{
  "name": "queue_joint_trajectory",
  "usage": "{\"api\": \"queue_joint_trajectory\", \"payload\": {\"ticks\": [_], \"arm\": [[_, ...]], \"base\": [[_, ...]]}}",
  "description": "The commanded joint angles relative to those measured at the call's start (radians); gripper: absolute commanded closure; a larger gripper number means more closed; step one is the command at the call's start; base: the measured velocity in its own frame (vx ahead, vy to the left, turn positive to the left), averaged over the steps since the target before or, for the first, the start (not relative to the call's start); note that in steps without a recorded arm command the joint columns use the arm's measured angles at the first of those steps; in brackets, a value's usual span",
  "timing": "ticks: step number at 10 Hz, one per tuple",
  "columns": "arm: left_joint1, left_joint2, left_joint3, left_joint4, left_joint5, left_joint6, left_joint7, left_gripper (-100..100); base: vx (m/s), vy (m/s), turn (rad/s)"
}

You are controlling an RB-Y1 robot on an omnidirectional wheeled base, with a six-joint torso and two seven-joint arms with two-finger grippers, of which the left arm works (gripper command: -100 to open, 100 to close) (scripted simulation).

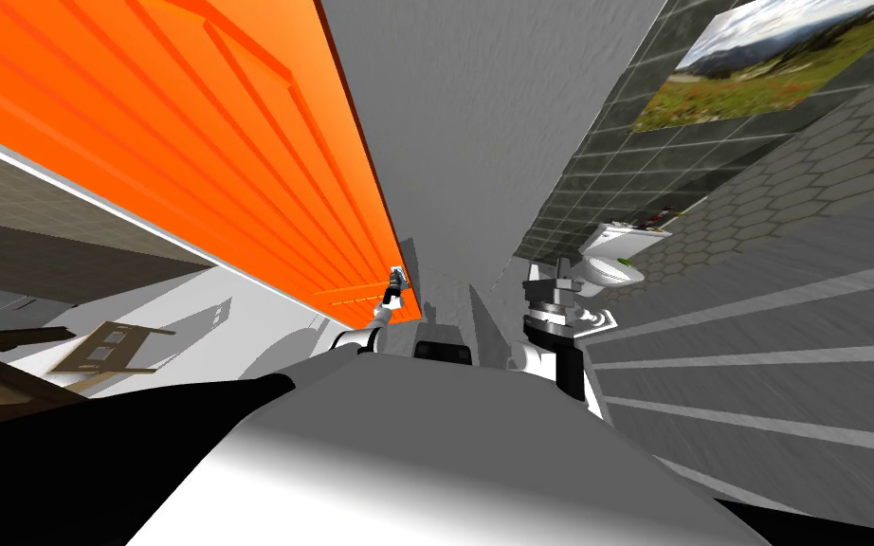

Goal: Push the door open

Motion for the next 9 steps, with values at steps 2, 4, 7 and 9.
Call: {"api": "queue_joint_trajectory", "payload": {"ticks": [2, 4, 7, 9], "arm": [[0.007, 0.01, 0.024, -0.011, 0.008, 0.002, -0.008, 100], [0.011, 0.018, 0.044, -0.01, 0.014, 0.001, -0.015, 100], [0.017, 0.032, 0.076, -0.007, 0.025, -0.001, -0.026, 100], [0.021, 0.042, 0.1, -0.005, 0.033, -0.003, -0.034, 100]], "base": [[0.178, -0.077, 0.061], [0.206, -0.033, 0.06], [0.209, -0.082, 0.059], [0.215, -0.072, 0.078]]}}
